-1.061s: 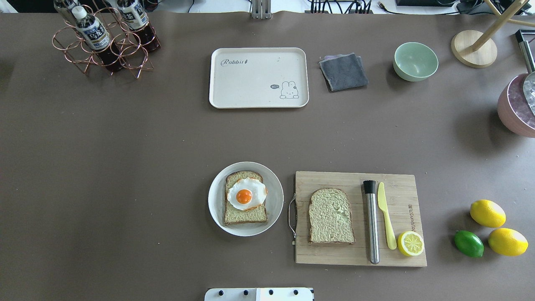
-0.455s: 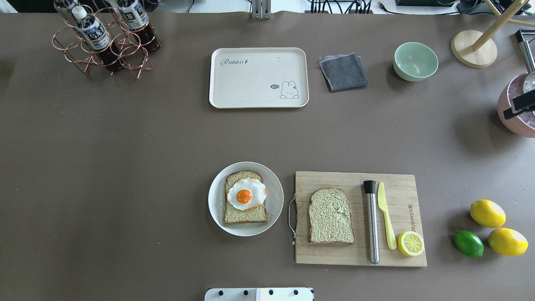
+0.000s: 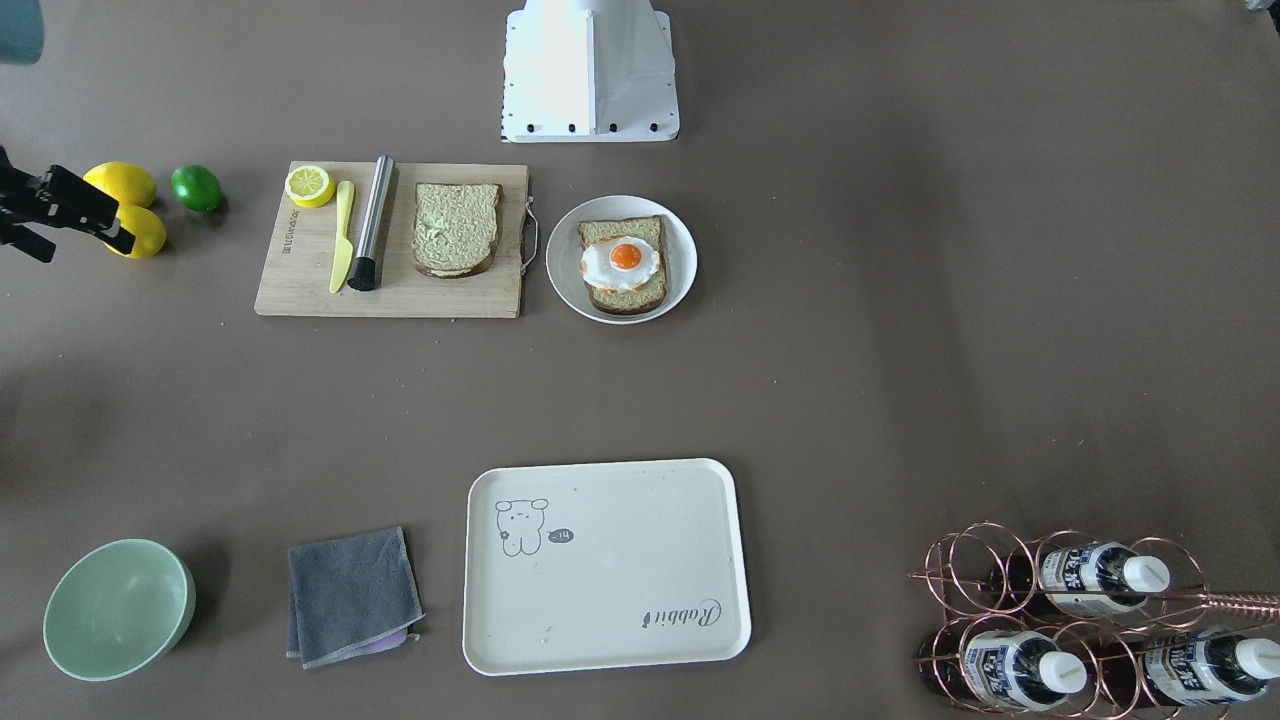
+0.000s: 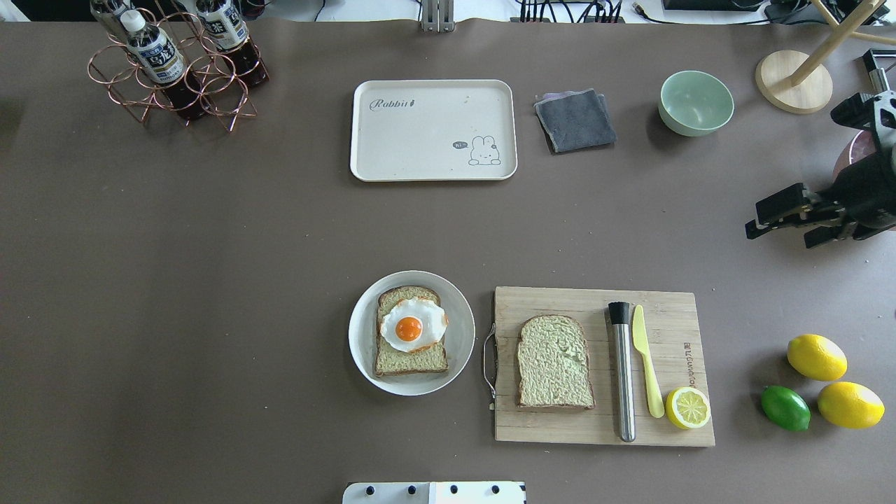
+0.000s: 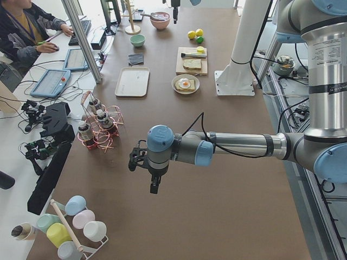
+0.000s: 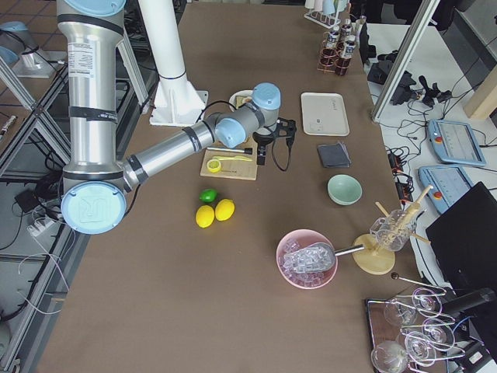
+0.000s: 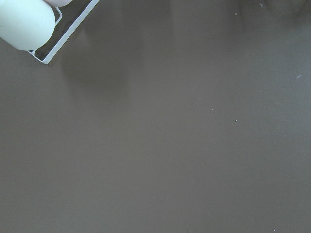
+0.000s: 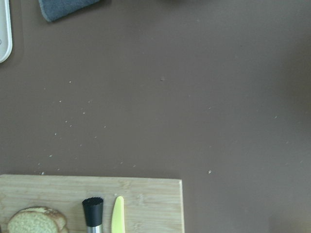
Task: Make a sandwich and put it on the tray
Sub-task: 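Reach the right gripper down and grasp the bread slice on the cutting board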
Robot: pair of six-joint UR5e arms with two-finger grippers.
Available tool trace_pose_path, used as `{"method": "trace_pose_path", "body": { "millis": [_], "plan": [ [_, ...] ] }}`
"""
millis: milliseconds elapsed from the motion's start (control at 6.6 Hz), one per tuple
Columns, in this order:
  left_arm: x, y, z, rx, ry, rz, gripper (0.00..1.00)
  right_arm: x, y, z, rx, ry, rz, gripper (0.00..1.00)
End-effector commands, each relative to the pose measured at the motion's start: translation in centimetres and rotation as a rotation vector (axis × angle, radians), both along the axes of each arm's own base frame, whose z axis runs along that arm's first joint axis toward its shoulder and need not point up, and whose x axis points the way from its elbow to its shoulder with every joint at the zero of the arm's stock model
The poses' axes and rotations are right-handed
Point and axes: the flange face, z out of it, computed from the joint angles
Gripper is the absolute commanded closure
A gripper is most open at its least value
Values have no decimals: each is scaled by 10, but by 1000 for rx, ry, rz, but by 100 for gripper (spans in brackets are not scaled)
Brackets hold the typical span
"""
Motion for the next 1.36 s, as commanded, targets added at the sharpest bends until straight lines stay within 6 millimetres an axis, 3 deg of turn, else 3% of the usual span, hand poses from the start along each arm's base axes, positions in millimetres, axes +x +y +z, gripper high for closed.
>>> {"method": "trace_pose_path", "body": {
  "millis": [0,303,455,606,909,1212],
  "plan": [
    [0,0,0,0,0,0,3,-99,61,-56,-43,14,44,1],
    [0,-1,-2,5,-1,0,3,-189,118,-81,66,47,64,9],
    [0,-1,-2,4,-1,-1,3,-213,125,-70,2,63,81,12],
    [0,-3,-3,7,-1,-1,3,-238,134,-90,-33,22,81,14],
    [0,-6,-5,11,-1,-1,3,-268,140,-66,-33,10,48,16],
    [0,-6,-6,13,-1,-1,3,-272,133,-48,-32,19,45,22]
  ]
}}
